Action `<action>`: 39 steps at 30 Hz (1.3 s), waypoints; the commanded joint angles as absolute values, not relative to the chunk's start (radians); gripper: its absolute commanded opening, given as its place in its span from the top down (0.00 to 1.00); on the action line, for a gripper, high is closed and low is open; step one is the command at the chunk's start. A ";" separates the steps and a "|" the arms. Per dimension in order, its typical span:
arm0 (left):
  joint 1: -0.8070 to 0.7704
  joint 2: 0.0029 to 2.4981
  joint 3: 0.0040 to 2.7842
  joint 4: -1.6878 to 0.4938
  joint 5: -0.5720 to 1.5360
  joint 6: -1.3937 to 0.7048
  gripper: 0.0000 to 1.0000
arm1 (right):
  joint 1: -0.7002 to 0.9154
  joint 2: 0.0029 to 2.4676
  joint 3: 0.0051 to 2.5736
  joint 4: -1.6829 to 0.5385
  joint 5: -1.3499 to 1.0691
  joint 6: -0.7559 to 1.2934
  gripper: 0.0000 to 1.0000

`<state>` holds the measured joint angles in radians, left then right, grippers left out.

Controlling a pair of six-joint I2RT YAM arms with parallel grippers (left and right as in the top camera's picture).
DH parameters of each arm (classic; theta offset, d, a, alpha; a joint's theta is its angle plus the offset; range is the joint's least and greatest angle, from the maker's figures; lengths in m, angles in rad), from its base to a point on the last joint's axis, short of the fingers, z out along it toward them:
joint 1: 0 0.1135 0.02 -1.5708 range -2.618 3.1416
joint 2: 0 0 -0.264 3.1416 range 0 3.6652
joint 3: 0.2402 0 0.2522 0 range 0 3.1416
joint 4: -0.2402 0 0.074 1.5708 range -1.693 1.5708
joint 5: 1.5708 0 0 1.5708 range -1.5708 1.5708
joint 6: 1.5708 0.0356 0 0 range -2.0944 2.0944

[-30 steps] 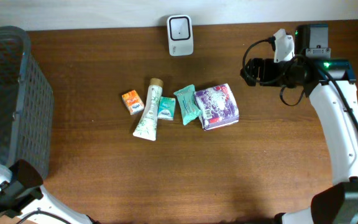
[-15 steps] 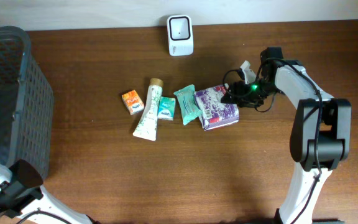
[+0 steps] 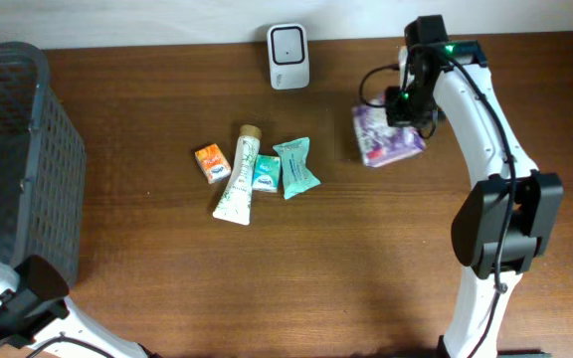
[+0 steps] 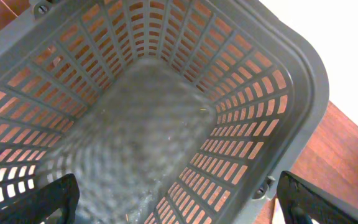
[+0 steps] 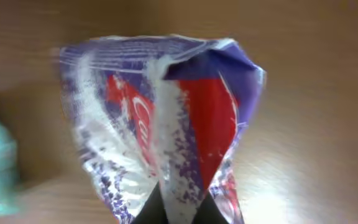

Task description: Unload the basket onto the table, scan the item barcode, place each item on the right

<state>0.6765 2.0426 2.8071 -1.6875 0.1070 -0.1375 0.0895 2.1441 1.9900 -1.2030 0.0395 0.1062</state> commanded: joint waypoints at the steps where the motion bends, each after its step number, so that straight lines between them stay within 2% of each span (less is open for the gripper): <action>1: 0.679 2.027 2.814 -1.688 0.107 -0.125 0.01 | 0.106 2.134 1.987 -1.237 0.365 0.221 0.96; 4: 0.679 2.027 2.814 -1.688 0.107 -0.125 0.01 | 0.108 2.135 1.869 -1.196 0.447 0.245 0.96; 7: 0.679 2.027 2.814 -1.688 0.107 -0.125 0.01 | 0.163 2.135 1.806 -1.151 0.299 0.245 0.95; 8: 0.679 2.027 2.814 -1.688 0.107 -0.125 0.01 | 0.202 2.135 1.816 -1.148 0.266 0.245 0.82; 9: 0.679 2.027 2.814 -1.688 0.107 -0.125 0.01 | 0.269 2.135 1.852 -1.150 0.237 0.244 0.41; 10: 0.679 2.027 2.814 -1.688 0.107 -0.125 0.01 | 0.318 2.135 1.895 -1.164 0.235 0.245 0.22; 11: 0.679 2.027 2.814 -1.688 0.107 -0.125 0.01 | 0.379 2.135 1.962 -1.187 0.235 0.240 0.09; 13: 0.679 2.027 2.814 -1.688 0.107 -0.125 0.01 | 0.408 2.134 2.024 -1.209 0.244 0.196 0.01; 17: 0.679 2.027 2.814 -1.688 0.107 -0.125 0.01 | 0.272 2.135 2.099 -1.283 0.177 0.155 0.01; 19: 0.679 2.027 2.814 -1.688 0.107 -0.125 0.01 | 0.128 2.136 2.039 -1.277 -0.154 0.022 0.01; 23: 0.679 2.027 2.814 -1.688 0.107 -0.125 0.01 | -0.039 2.148 1.864 -1.174 -0.492 -0.099 0.00; 24: 0.679 2.027 2.814 -1.688 0.107 -0.125 0.01 | -0.061 2.150 1.763 -1.086 -0.554 -0.097 0.07; 27: 0.679 2.027 2.814 -1.688 0.107 -0.125 0.01 | -0.049 2.151 1.611 -0.937 -0.573 -0.096 0.12; 28: 0.679 2.027 2.814 -1.688 0.107 -0.125 0.01 | -0.044 2.151 1.572 -0.894 -0.573 -0.096 0.21; 29: 0.679 2.027 2.814 -1.688 0.107 -0.125 0.01 | -0.044 2.151 1.532 -0.850 -0.572 -0.089 0.41; 30: 0.679 2.027 2.814 -1.688 0.107 -0.125 0.01 | -0.044 2.151 1.509 -0.829 -0.573 -0.089 0.50; 31: 0.679 2.027 2.814 -1.688 0.107 -0.125 0.01 | -0.044 2.151 1.502 -0.828 -0.574 -0.060 0.74; 33: 0.679 2.027 2.814 -1.688 0.107 -0.125 0.01 | -0.046 2.148 1.517 -0.834 -0.630 -0.001 0.96; 35: 0.679 2.027 2.814 -1.688 0.107 -0.125 0.01 | -0.046 2.147 1.594 -0.889 -0.756 0.019 0.96; 36: 0.679 2.027 2.814 -1.688 0.107 -0.125 0.01 | -0.046 2.147 1.658 -0.962 -0.702 0.033 0.87; 37: 0.679 2.027 2.814 -1.688 0.107 -0.125 0.01 | -0.046 2.147 1.715 -1.034 -0.575 0.049 0.61; 38: 0.679 2.027 2.814 -1.688 0.108 -0.125 0.01 | -0.046 2.147 1.779 -1.114 -0.414 0.069 0.72; 39: 0.679 2.027 2.814 -1.688 0.107 -0.125 0.01 | -0.046 2.147 1.830 -1.181 -0.328 0.070 0.71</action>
